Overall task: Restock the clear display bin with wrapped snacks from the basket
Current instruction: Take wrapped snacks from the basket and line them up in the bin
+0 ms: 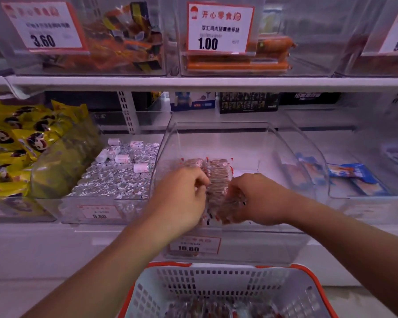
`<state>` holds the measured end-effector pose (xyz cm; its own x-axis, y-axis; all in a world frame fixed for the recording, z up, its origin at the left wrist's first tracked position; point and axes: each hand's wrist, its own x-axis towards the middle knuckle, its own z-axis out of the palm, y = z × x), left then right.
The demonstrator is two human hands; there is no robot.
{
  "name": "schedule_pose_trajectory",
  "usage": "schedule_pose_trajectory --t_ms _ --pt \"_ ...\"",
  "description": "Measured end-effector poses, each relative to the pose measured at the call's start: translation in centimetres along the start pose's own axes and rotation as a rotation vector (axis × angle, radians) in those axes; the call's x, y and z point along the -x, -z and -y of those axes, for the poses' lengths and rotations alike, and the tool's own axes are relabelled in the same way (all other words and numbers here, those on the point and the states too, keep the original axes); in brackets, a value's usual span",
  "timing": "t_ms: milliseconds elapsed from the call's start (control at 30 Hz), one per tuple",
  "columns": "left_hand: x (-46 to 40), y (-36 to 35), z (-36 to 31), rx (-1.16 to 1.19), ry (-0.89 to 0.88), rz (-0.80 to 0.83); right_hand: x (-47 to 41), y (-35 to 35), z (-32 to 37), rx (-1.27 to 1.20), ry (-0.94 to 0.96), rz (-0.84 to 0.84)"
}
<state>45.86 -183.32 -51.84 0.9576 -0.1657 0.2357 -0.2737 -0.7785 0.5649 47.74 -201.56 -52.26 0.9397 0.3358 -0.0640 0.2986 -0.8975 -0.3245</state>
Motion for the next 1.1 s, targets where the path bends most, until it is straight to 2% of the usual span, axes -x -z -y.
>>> schedule_pose_trajectory --t_ms 100,267,367,467,633,733,800,867,933,1000,1033,1100 --pt "0.5 -0.6 0.4 -0.2 0.0 0.109 -0.3 -0.8 0.4 0.023 -0.032 -0.017" --pt "0.1 -0.8 0.8 -0.269 0.016 0.252 -0.8 -1.2 0.9 0.041 -0.058 -0.06" --pt "0.1 -0.6 0.8 -0.267 0.05 0.322 -0.6 -1.1 1.2 0.047 -0.097 -0.01" --pt "0.1 -0.5 0.6 -0.233 0.067 0.323 -0.1 -0.4 1.3 0.048 -0.149 0.05" --pt "0.1 -0.6 0.6 -0.22 0.076 0.324 -0.1 0.3 1.4 0.102 -0.211 0.024" --pt "0.0 -0.8 0.6 -0.204 0.091 0.304 -0.5 -0.1 1.1 0.012 -0.213 0.034" --pt "0.1 -0.8 0.5 -0.188 0.08 0.264 -0.2 0.1 0.9 -0.023 -0.215 0.046" --pt "0.5 -0.7 0.2 -0.155 0.043 0.145 0.3 0.7 0.8 0.065 -0.216 -0.004" --pt "1.3 0.0 -0.5 -0.117 -0.098 -0.103 1.7 1.4 1.0 0.126 -0.132 -0.207" --pt "2.6 0.9 -1.3 -0.065 -0.382 -0.344 4.5 2.0 1.4 0.094 0.121 -0.501" --pt "3.4 1.2 -1.5 -0.053 -0.54 -0.41 6.1 2.0 1.4 0.095 0.267 -0.587" --pt "5.7 0.5 -1.1 -0.059 -0.81 -0.396 9.4 0.5 1.2 0.082 0.434 -0.541"
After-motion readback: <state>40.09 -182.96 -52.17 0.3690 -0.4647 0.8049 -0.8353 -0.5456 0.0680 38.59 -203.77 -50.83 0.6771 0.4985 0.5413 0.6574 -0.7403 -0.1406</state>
